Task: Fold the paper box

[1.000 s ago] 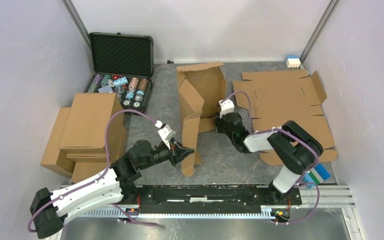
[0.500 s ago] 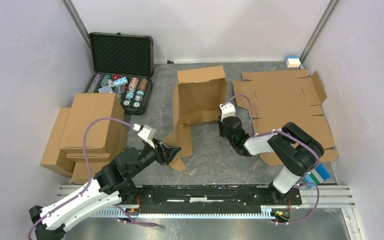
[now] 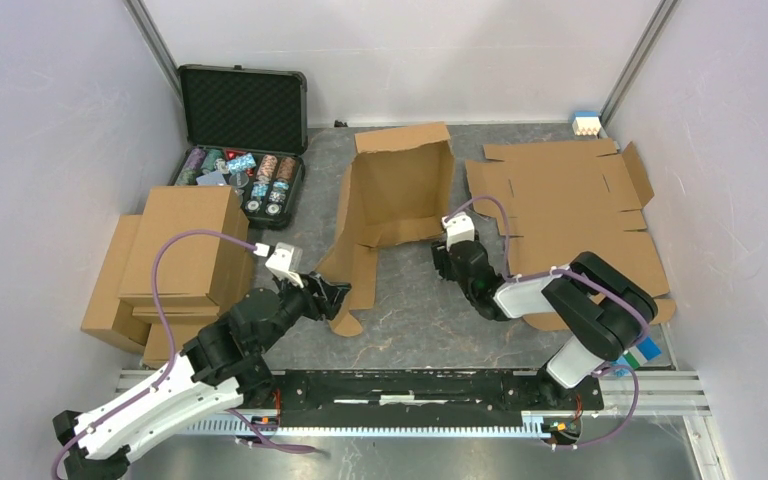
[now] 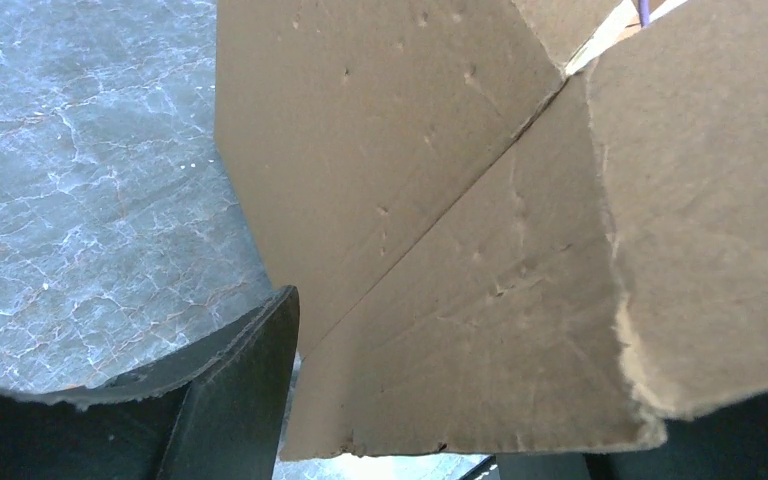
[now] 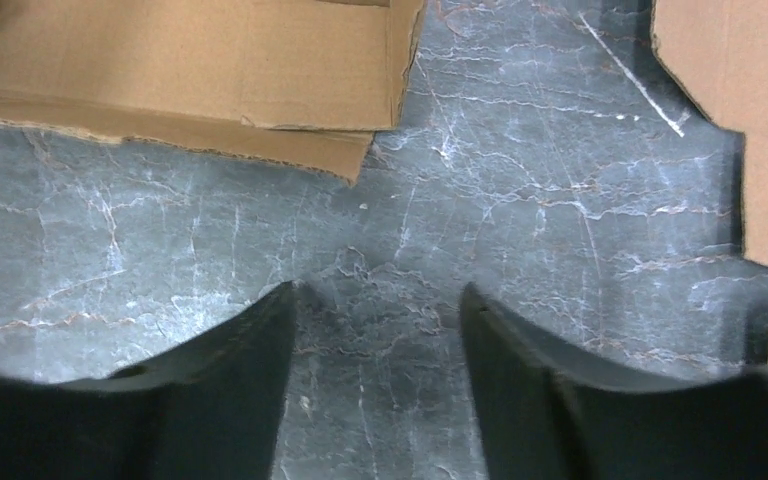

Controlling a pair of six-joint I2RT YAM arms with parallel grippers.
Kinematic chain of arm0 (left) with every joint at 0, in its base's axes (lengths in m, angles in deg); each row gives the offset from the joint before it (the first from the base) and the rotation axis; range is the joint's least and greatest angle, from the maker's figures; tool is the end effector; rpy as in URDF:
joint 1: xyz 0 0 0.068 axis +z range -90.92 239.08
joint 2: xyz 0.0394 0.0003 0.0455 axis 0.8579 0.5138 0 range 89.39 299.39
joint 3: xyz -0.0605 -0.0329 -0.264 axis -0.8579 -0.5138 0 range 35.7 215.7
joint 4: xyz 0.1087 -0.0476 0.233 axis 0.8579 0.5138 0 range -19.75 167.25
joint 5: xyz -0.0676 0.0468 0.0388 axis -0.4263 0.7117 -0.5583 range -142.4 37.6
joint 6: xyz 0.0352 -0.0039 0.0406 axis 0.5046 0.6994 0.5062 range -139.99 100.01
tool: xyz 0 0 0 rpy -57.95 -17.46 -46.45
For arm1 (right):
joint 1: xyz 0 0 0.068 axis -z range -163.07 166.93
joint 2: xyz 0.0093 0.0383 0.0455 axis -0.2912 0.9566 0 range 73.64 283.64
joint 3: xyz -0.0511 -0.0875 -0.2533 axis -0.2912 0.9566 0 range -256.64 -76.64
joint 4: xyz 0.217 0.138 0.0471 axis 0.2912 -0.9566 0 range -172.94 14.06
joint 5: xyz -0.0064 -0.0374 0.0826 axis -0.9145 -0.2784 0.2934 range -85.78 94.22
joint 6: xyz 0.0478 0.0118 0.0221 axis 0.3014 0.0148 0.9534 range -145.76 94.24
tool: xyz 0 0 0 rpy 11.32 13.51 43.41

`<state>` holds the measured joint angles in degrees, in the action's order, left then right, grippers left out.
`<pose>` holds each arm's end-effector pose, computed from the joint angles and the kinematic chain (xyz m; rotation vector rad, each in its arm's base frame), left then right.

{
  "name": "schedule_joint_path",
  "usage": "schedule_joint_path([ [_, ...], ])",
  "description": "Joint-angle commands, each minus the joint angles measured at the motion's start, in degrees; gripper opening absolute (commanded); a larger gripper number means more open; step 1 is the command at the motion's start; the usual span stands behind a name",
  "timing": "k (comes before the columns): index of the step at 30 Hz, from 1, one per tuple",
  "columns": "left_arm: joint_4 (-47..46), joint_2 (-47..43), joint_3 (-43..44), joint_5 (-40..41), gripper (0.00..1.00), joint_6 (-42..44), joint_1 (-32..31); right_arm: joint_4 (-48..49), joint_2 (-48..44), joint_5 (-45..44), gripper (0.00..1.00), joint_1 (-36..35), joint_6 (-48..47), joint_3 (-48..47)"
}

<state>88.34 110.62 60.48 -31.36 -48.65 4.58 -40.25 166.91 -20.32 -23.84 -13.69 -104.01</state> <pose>0.0792 -0.0891 0.2574 0.1541 1.8564 -0.6908 0.2231 0.1729 0.1244 -0.2575 2.0323 0.1242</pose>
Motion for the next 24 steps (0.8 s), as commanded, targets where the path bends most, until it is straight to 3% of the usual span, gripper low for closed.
schedule_joint_path([
  [1,-1.9,0.33,1.49,0.77,0.7,0.91,-0.17,5.39,-3.34,0.69,0.79,-0.06,-3.34,2.02],
  [6,-2.09,0.41,1.59,0.59,0.68,1.51,-0.1,10.38,-5.77,13.76,0.98,5.05,-8.8,3.66],
  [8,-2.22,0.43,1.5,0.56,0.67,1.66,-0.14,15.24,-6.43,22.02,0.98,7.88,-9.54,5.72],
  [14,-3.59,0.48,0.82,0.38,0.66,2.64,-0.18,23.05,-2.59,32.34,0.98,9.6,-16.49,5.06],
  [20,-4.97,2.03,0.85,3.12,0.62,5.01,-0.2,24.45,3.66,35.15,0.98,9.9,-19.17,-0.3],
  [24,-6.46,4.61,0.89,5.15,0.51,6.75,-0.16,24.04,4.97,35.75,0.98,10.34,-19.51,-1.98],
])
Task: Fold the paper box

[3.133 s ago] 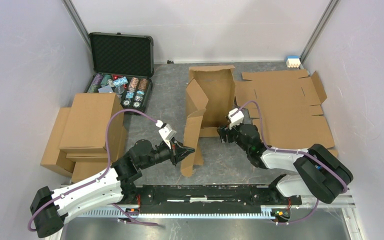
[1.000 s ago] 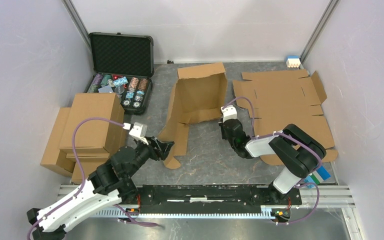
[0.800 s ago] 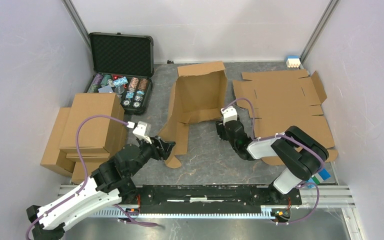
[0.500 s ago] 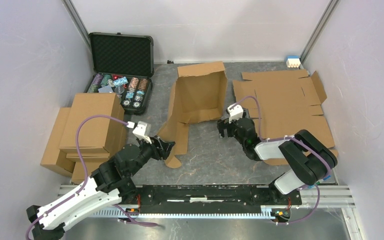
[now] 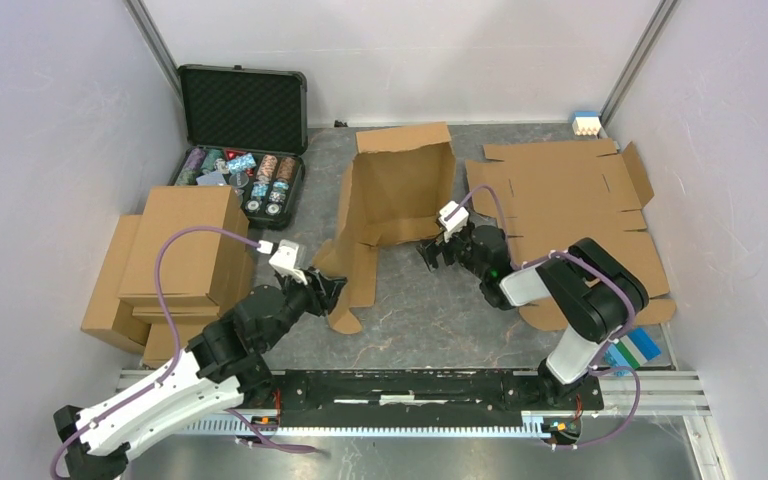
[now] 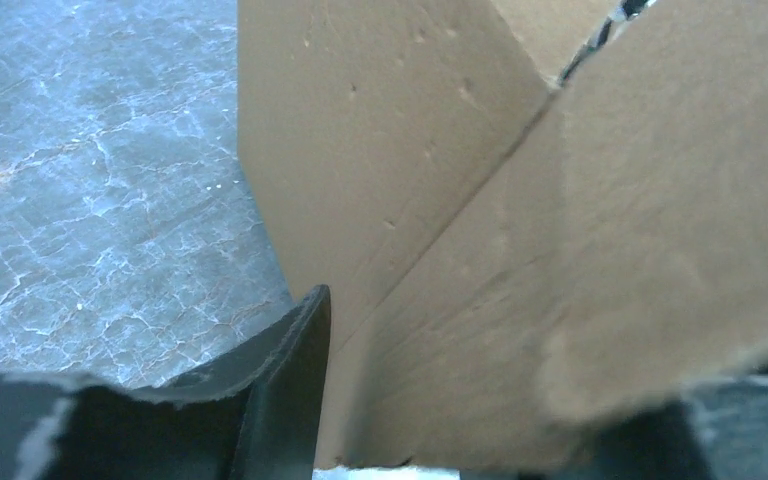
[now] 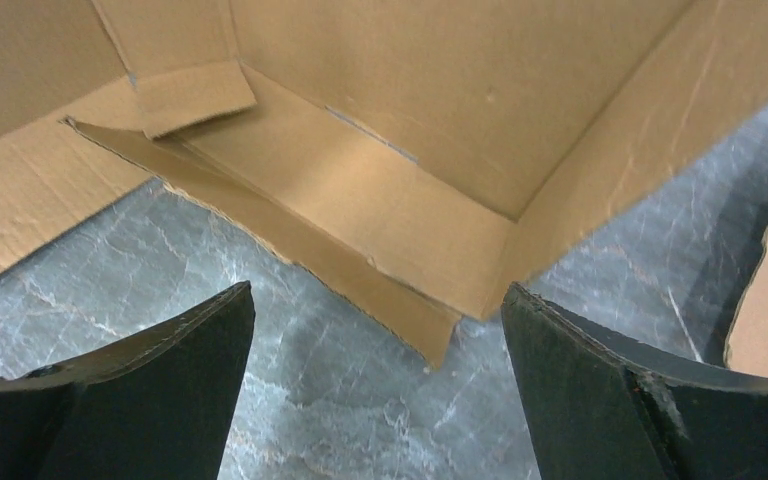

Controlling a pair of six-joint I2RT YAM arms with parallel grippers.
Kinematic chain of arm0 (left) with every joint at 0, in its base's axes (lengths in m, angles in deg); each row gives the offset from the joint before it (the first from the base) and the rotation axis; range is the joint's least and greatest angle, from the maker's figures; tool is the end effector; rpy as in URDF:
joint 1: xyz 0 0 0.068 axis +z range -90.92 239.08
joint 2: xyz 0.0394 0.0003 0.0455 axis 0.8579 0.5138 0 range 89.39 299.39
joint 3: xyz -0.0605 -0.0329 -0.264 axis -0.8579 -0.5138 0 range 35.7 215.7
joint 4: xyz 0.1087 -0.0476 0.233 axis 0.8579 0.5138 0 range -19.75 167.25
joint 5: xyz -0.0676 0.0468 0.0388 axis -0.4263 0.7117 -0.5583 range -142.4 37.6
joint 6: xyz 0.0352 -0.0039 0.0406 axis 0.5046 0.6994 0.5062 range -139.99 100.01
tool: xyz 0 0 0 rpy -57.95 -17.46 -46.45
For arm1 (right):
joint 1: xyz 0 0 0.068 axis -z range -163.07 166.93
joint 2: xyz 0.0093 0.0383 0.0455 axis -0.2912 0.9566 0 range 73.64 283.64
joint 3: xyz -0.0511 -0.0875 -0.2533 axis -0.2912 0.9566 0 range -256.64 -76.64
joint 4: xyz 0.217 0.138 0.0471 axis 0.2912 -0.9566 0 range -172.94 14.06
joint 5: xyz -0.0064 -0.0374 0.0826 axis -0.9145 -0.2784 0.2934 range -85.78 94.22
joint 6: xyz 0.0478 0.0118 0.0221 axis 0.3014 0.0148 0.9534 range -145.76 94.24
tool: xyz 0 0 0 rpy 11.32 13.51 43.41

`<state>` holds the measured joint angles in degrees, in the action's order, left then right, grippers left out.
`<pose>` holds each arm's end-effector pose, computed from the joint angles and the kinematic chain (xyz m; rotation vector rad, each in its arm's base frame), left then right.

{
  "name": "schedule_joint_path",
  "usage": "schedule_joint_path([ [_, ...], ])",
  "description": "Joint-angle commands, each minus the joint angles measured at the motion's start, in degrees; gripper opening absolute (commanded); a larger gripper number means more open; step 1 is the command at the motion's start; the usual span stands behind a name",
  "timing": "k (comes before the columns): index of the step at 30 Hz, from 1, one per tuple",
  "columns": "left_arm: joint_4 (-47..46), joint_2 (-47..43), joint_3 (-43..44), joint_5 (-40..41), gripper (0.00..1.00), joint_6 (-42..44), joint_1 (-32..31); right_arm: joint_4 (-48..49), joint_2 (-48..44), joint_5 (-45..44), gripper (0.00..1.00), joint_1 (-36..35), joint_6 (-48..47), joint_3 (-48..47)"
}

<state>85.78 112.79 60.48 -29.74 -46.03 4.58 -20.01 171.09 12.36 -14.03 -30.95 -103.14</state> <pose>0.0836 -0.0936 0.2582 0.1723 1.8371 -0.6396 0.2516 0.1569 0.1349 -0.6701 1.7280 0.4451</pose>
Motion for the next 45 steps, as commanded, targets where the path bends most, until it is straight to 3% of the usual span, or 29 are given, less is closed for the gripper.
schedule_joint_path([
  [1,-4.62,3.12,0.8,3.69,0.45,4.9,-0.17,4.28,0.96,3.74,0.98,0.74,-2.06,-2.85],
  [5,-5.86,6.34,1.3,3.8,0.22,5.96,-0.17,4.38,2.12,5.76,0.98,0.94,-2.1,-4.13],
  [10,-6.74,7.69,1.94,2.22,0.08,7.12,-0.12,4.42,3.18,9.32,0.98,1.17,-1.56,-5.48],
  [18,-7.49,7.9,2.38,1.08,0.06,8.13,-0.1,8.02,-1.38,8.73,0.98,1.98,-0.04,-0.7],
  [24,-6.4,8.85,2.93,0.78,0.05,9.19,-0.17,14.18,-5.31,12.62,0.98,6.71,9.07,3.03],
  [30,-5.51,9.86,4.04,0.39,0.05,10.63,-0.16,10.43,-9.51,5.02,0.98,9.31,10.49,3.06],
  [33,-5.47,10.62,4.53,-0.14,0.05,11.09,-0.16,8.55,-7.4,3.17,0.98,11.21,11.43,-0.77],
  [37,-5.25,11.27,5.17,-0.7,0.05,11.28,-0.14,10.22,-2.99,8.76,0.98,14.52,16.34,-6.63],
  [45,-4.42,12.7,6.6,-3.8,0.05,11.28,-0.25,2.14,11.95,20.75,0.98,17.37,17.79,-29.83],
])
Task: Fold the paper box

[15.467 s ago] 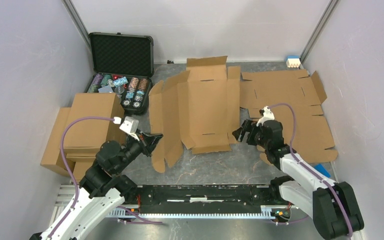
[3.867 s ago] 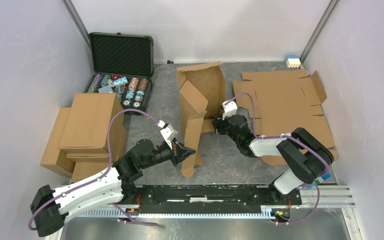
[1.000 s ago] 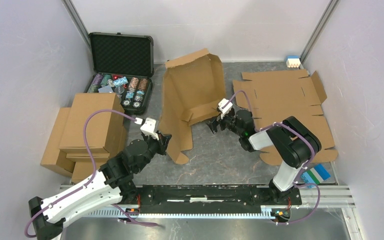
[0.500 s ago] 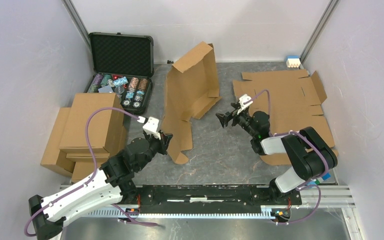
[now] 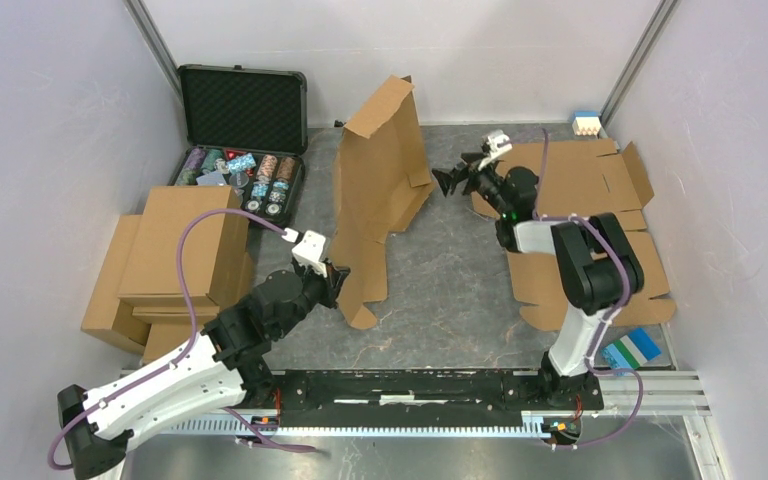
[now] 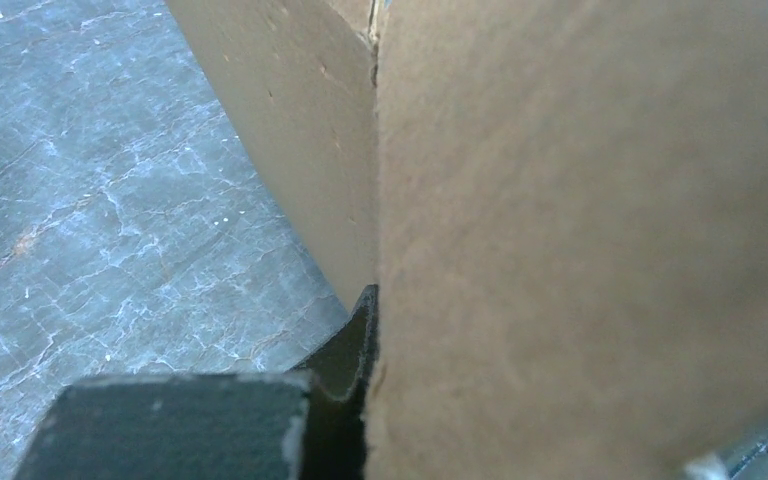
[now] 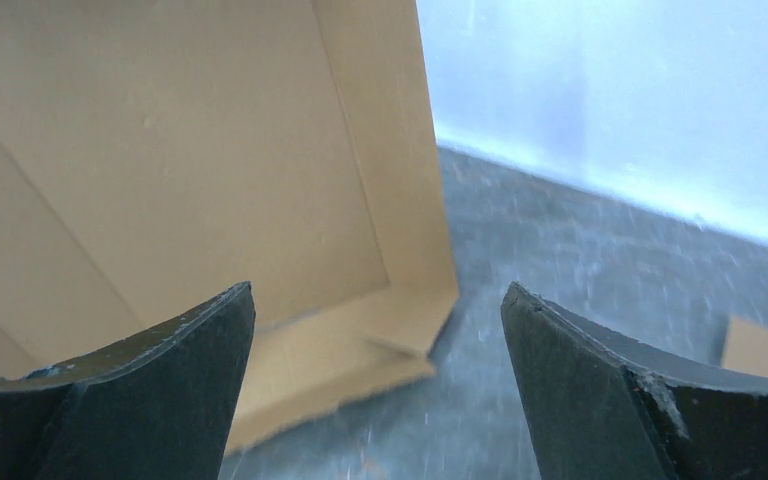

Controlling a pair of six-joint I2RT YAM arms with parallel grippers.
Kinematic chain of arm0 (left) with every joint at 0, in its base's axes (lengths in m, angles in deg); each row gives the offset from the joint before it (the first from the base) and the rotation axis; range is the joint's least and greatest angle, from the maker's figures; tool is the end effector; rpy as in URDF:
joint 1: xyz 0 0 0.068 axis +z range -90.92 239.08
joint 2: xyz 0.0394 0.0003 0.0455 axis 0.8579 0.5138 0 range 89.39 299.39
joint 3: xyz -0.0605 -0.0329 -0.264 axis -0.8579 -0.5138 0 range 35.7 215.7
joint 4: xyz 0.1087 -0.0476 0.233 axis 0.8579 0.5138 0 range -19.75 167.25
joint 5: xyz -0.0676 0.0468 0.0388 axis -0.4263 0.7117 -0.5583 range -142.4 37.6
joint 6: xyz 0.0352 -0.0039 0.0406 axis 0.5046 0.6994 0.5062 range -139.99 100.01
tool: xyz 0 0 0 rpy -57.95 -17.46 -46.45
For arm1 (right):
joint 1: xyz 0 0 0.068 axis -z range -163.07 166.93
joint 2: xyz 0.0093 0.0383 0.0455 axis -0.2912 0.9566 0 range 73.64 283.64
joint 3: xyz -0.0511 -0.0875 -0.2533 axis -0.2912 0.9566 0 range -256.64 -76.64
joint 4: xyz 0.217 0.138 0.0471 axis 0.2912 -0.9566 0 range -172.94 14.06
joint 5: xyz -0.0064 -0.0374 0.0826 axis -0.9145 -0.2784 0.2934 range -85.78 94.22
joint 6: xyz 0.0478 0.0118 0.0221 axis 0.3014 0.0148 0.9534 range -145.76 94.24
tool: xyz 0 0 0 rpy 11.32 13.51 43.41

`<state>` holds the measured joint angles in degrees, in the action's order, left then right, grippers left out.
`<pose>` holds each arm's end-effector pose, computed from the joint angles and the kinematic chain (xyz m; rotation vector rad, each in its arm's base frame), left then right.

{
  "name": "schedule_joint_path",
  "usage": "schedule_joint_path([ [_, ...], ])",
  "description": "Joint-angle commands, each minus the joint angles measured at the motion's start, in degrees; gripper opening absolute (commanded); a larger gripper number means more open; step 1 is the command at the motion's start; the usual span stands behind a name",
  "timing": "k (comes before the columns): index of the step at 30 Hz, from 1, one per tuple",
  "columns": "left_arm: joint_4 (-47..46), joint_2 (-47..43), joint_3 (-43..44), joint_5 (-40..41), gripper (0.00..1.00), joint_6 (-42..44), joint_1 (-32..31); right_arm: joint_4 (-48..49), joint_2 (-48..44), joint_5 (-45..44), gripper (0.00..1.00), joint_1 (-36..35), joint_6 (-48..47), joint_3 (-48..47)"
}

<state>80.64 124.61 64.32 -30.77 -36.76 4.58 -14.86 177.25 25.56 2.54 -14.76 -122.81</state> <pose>0.1019 -0.1202 0.2660 0.3524 1.8439 -0.5130 0.3567 0.1049 0.2027 -0.3488 1.5053 0.6334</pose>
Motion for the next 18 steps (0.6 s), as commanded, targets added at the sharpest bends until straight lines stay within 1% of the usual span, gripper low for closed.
schedule_joint_path([
  [1,0.98,0.98,2.98,-3.16,0.05,2.08,-0.18,-2.96,7.94,8.56,0.98,1.18,2.04,-12.6],
  [8,2.47,1.53,3.45,-5.54,0.05,2.32,-0.25,-6.63,24.52,17.19,0.98,2.83,5.08,-35.32],
  [13,3.16,1.82,3.5,-6.75,0.05,2.01,-0.2,-13.3,36.8,18.65,0.98,2.88,6.64,-53.54],
  [18,3.57,2.68,3.67,-7.06,0.05,3.13,-0.21,-13.78,50.15,27.55,0.98,2.59,12.33,-72.93],
])
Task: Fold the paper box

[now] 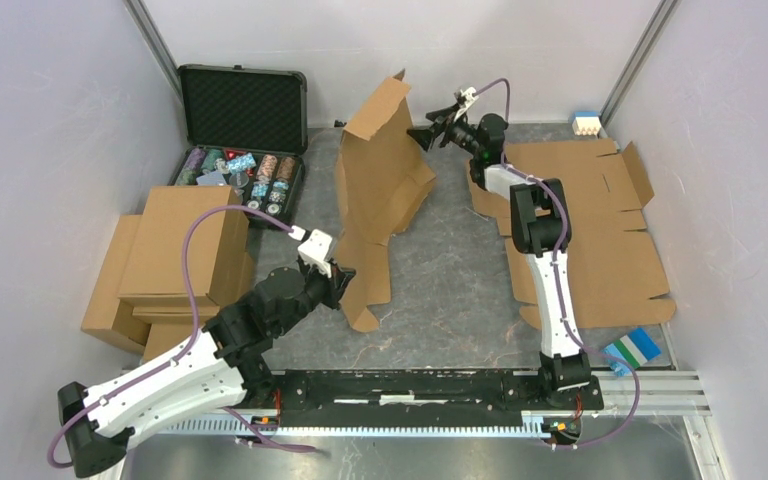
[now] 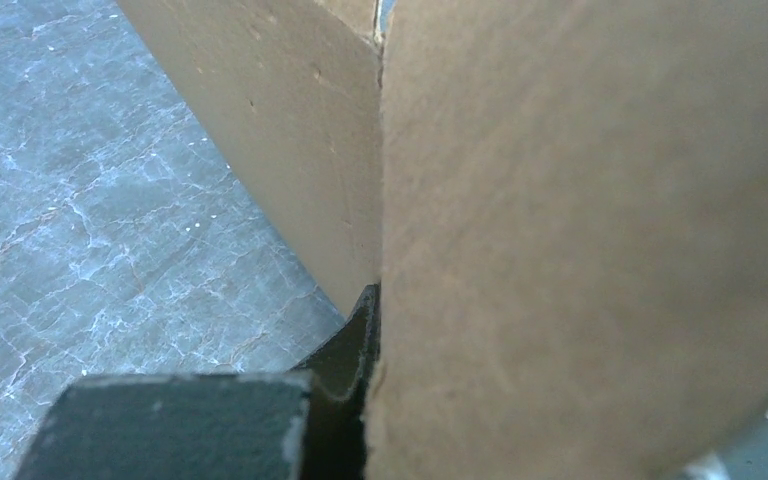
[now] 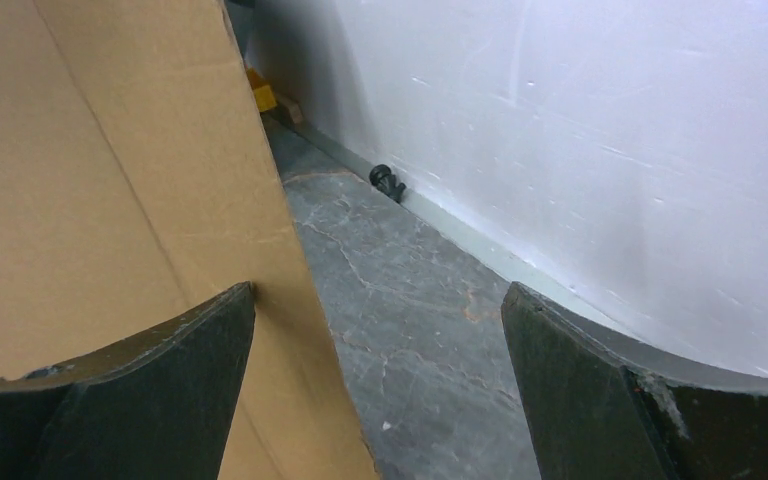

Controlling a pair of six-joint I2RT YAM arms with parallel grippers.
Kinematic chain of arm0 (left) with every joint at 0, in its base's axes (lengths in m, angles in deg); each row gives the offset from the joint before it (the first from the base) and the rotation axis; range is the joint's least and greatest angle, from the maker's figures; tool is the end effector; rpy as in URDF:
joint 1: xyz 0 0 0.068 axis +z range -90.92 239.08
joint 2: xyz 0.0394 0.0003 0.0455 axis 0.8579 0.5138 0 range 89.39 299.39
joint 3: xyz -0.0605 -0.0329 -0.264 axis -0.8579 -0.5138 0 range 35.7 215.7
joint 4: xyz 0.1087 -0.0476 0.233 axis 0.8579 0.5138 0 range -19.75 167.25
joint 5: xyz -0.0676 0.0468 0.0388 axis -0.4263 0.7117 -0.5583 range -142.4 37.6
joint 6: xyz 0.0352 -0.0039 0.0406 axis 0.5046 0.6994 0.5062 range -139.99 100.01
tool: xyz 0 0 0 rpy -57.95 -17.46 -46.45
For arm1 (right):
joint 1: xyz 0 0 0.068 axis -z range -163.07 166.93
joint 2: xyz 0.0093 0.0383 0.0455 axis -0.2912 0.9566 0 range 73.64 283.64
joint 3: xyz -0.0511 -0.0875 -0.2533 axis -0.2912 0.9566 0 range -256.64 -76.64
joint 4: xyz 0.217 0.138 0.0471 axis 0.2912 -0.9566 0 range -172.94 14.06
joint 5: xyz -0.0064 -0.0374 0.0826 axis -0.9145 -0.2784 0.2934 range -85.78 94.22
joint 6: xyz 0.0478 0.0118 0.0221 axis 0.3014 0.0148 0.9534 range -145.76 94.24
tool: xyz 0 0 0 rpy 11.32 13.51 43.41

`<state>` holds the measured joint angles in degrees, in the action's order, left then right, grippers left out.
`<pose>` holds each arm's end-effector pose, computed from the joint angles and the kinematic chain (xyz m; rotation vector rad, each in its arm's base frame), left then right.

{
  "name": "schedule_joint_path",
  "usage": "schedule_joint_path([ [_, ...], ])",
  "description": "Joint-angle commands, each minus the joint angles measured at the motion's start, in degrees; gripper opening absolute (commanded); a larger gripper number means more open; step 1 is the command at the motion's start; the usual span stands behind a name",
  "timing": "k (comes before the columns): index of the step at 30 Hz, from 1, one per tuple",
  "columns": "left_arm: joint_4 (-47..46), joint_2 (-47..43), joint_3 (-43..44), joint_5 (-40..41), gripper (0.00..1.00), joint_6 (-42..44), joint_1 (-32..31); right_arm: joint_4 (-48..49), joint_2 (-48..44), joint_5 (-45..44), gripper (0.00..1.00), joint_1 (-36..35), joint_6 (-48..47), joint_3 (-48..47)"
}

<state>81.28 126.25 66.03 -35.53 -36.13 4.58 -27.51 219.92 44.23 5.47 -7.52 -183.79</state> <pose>0.1025 -0.1259 0.2711 0.4277 1.8552 -0.5726 0.5516 0.1352 0.1683 -0.5124 1.4230 0.9088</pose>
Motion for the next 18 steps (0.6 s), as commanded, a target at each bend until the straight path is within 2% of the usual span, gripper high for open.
schedule_joint_path([
  [1,2.9,1.27,1.95,-2.19,0.05,2.72,-0.23,-1.08,9.14,10.67,0.98,-0.44,5.84,-14.57],
  [2,2.78,1.55,1.99,-2.13,0.05,2.94,-0.22,-0.83,10.14,11.7,0.95,-0.57,6.25,-15.24],
  [3,2.65,1.75,1.97,-1.96,0.06,3.11,-0.24,1.37,10.02,12.5,0.86,-0.65,7.37,-13.88],
  [4,2.36,2.09,1.89,-2.0,0.06,3.22,-0.25,6.48,9.24,13.6,0.78,-0.65,9.22,-10.42],
  [7,1.79,2.75,1.92,-2.68,0.06,3.31,-0.22,21.57,5.85,16.19,0.62,-0.81,16.89,-1.33],
  [10,1.79,2.25,1.77,-3.04,0.05,3.39,-0.25,30.22,3.33,18.42,0.58,-1.17,23.14,2.05],
  [12,2.13,1.26,1.67,-3.04,0.05,3.49,-0.23,32.9,1.65,19.31,0.5,-1.31,25.3,3.83],
  [18,4.31,-1.36,1.75,-2.19,0.05,3.79,-0.26,41.89,-7.79,15.99,0.08,-0.8,26.24,20.88],
])
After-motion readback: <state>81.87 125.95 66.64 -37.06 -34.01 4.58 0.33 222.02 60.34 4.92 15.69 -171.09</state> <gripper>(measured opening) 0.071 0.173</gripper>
